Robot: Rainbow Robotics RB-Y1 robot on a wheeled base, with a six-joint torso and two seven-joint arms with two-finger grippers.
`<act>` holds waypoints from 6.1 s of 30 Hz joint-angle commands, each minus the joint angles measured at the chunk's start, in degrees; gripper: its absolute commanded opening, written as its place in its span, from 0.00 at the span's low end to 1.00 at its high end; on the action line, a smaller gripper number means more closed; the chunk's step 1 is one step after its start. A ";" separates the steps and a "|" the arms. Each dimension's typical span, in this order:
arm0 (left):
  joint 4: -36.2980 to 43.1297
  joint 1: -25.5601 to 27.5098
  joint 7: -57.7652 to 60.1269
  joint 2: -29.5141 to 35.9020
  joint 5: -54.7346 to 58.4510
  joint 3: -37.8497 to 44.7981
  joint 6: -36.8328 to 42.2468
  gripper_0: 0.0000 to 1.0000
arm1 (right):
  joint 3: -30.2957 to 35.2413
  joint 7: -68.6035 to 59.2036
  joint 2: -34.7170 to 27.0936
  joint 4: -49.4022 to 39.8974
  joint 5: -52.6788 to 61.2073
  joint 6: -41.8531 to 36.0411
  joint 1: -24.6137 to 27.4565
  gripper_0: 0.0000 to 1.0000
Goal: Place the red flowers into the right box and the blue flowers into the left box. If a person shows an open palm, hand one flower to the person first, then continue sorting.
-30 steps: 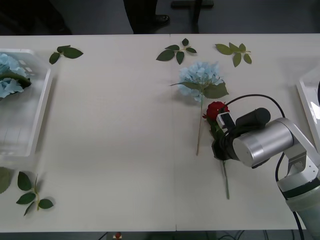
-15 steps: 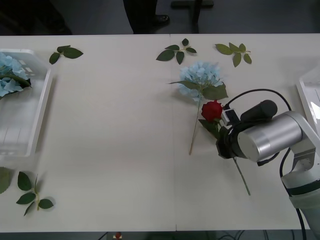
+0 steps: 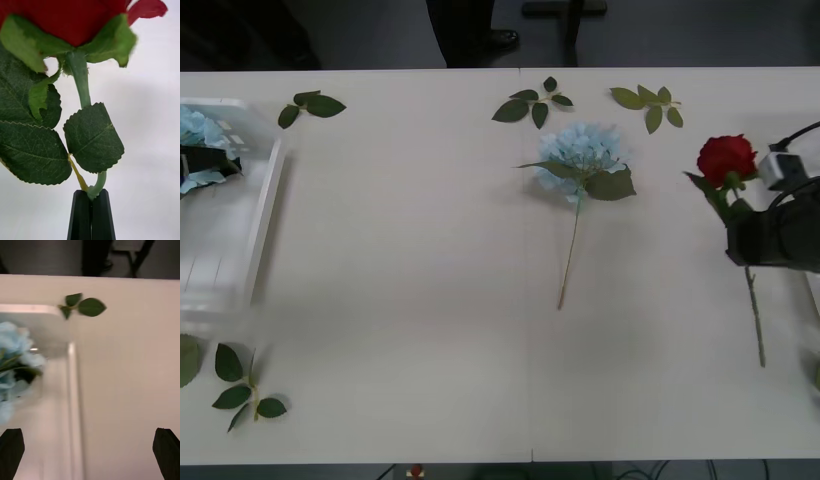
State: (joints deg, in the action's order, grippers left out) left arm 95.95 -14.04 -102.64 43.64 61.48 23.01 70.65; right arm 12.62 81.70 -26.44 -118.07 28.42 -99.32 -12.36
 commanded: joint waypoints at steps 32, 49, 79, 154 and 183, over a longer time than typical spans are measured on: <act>9.34 -2.05 -32.80 -4.45 38.19 -19.93 7.75 1.00 | 8.30 18.68 -19.70 53.47 -16.81 25.14 -19.90 0.00; 9.34 -2.66 -35.35 -4.53 35.64 -19.67 6.78 1.00 | 6.63 20.87 -20.14 56.54 -12.51 26.10 -21.13 1.00; 9.17 -2.57 -35.35 -5.06 35.20 -19.67 5.81 1.00 | -6.29 -2.86 -1.42 18.84 12.72 12.92 -10.76 1.00; 9.26 -2.40 -35.26 -5.06 35.03 -19.49 5.29 1.00 | -29.05 -9.71 3.24 10.14 -11.98 46.23 -11.64 0.00; 9.26 -2.31 -35.26 -5.06 35.03 -19.49 5.29 1.00 | -28.52 2.42 3.42 8.64 -10.57 86.13 -15.06 0.00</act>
State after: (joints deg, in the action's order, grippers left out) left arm 103.76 -15.14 -135.19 38.69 96.74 3.02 76.25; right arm -16.13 81.62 -22.54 -107.51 17.85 -14.40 -25.95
